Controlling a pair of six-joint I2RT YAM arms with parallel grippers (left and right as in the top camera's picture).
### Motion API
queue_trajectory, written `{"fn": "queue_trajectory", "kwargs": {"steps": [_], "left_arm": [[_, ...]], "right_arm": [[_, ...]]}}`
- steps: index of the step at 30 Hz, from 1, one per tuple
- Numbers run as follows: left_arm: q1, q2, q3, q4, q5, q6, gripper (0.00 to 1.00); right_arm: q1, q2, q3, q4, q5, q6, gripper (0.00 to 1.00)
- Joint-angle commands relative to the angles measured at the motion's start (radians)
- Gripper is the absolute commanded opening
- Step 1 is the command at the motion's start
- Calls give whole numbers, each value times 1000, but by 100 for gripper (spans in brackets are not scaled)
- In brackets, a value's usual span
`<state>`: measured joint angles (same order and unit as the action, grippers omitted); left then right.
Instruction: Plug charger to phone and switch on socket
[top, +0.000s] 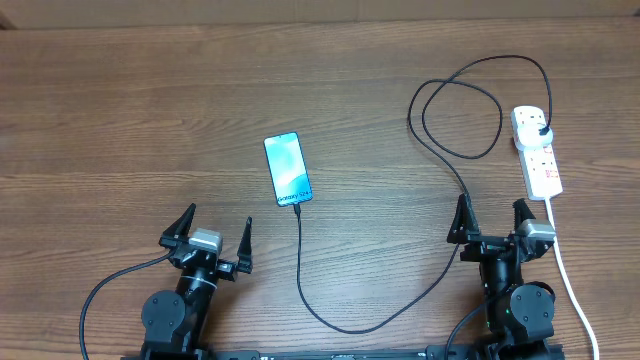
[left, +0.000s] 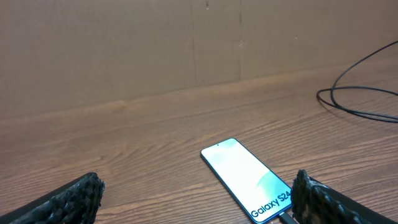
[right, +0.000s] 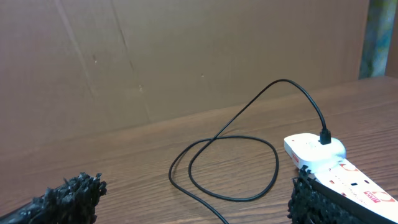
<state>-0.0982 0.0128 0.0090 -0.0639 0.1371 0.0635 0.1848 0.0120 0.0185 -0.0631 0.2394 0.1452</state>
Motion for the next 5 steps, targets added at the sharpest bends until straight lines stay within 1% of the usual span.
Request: {"fn": "queue_trajectory", "kwargs": {"steps": [1, 5], "left_arm": [[0, -9, -4, -4, -14, 23, 99], [0, -9, -4, -4, -14, 23, 100]], "right_arm": [[6, -9, -11, 6, -2, -5, 100], [6, -9, -11, 6, -2, -5, 100]]}}
